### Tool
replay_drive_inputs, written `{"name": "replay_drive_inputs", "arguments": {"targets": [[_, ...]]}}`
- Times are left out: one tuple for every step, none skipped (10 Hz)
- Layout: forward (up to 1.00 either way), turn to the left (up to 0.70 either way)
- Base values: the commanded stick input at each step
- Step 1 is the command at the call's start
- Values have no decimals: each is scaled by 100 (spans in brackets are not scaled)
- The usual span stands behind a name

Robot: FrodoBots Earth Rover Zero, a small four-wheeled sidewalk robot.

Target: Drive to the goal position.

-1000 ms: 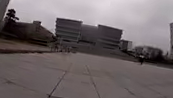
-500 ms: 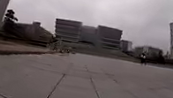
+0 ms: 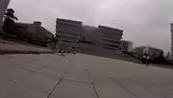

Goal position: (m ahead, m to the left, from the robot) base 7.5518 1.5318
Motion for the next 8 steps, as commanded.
{"name": "replay_drive_inputs", "arguments": {"targets": [[70,0],[70,0],[70,0],[70,0],[70,0],[70,0],[70,0],[70,0]]}}
